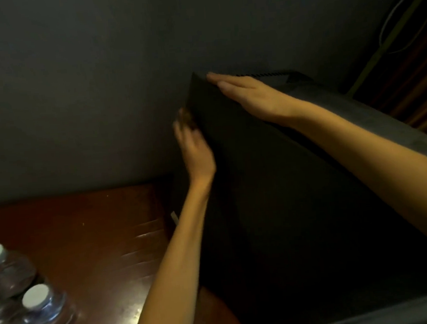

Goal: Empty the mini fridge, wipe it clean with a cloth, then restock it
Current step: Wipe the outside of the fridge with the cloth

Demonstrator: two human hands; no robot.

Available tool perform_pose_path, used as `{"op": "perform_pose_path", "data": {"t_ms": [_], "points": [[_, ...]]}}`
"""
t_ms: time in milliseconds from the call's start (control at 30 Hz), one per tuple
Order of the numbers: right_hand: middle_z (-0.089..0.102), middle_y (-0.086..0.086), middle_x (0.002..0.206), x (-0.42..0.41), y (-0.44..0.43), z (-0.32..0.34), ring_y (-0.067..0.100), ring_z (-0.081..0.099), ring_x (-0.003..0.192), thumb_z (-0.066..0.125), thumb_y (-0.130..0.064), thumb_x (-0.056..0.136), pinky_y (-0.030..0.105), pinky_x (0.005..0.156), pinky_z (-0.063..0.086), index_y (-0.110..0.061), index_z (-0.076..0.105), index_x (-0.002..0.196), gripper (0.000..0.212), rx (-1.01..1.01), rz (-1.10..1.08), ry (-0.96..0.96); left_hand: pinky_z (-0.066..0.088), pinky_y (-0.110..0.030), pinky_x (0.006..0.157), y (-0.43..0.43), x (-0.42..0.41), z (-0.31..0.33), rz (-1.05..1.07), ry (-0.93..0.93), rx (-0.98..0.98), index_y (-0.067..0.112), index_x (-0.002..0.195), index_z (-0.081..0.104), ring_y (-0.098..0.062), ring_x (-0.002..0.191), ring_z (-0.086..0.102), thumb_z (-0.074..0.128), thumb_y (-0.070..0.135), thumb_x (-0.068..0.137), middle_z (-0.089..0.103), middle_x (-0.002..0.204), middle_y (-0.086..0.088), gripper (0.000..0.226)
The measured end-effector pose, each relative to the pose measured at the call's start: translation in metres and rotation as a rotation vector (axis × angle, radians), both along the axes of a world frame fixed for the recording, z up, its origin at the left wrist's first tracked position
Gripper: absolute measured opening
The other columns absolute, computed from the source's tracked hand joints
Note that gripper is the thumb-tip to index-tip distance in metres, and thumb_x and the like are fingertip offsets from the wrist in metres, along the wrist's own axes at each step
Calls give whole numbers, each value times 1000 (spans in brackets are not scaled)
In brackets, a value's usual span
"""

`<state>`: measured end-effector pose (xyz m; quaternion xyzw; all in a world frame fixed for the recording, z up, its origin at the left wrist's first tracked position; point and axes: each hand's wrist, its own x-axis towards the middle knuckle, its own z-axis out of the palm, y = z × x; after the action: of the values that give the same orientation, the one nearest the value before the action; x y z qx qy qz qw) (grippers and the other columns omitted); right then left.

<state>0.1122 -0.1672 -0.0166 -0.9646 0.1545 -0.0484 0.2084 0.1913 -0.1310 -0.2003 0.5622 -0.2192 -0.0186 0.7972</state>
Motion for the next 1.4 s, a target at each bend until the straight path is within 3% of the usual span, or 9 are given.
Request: {"op": "perform_pose_path", "data": {"t_ms": [133,233,367,500,733,900,1167,1300,1400], "points": [[25,-2,158,2,0,1,10,24,144,30,-25,106,33,120,18,-18,29,150,44,-4,10,9,23,-39,117,7,16,-123,-70,566,189,8,149,28,-28,141,31,29,11,105,29,154,-14,44],[25,-3,158,3,-1,1,10,24,144,30,-26,106,32,120,18,-19,30,150,44,-22,12,3,18,-38,118,16,-20,-175,-91,755,298,14,153,20,-27,144,22,26,18,106,19,159,-9,47],[26,-1,158,5,-4,-2,11,24,144,31,-25,106,35,120,18,-17,31,149,44,-34,15,-14,20,-39,119,21,-65,-182,-64,873,189,20,152,25,-21,142,28,30,17,105,26,157,-3,47],[29,1,157,5,-5,-1,13,25,144,31,-24,106,33,120,18,-15,33,148,43,-24,20,-15,12,-20,116,25,-84,-91,-31,558,32,10,149,25,-12,144,18,31,3,103,21,155,3,47],[44,10,147,-4,0,2,18,42,135,32,-14,105,13,101,34,0,42,141,40,339,-49,-125,9,-33,121,55,-194,71,-216,-433,-134,11,148,28,-22,150,2,34,8,95,13,160,3,53],[45,6,148,-38,-9,33,17,41,137,20,-26,107,28,111,33,-8,37,146,46,819,19,-186,11,-37,121,69,-242,55,-224,-586,-49,17,148,29,-27,150,2,39,4,96,16,161,9,55],[57,-4,137,-132,-18,40,3,52,125,26,-30,106,18,104,39,-15,46,141,43,546,-17,-255,20,-46,117,71,-233,64,-245,-1110,-78,12,135,52,-32,145,23,30,19,102,40,147,-8,40],[55,-2,138,-167,-13,9,2,51,125,28,-23,106,14,103,39,-12,48,138,40,499,-109,-272,22,-46,116,58,-200,55,-189,-1093,-145,10,131,53,-33,142,31,28,19,101,45,142,-12,40],[54,0,138,-175,-10,-3,4,51,126,30,-20,106,19,106,38,-11,50,136,37,519,-194,-321,15,-47,119,43,-146,48,-97,-867,-124,14,142,42,-29,147,20,32,8,96,36,150,-3,48]]}}
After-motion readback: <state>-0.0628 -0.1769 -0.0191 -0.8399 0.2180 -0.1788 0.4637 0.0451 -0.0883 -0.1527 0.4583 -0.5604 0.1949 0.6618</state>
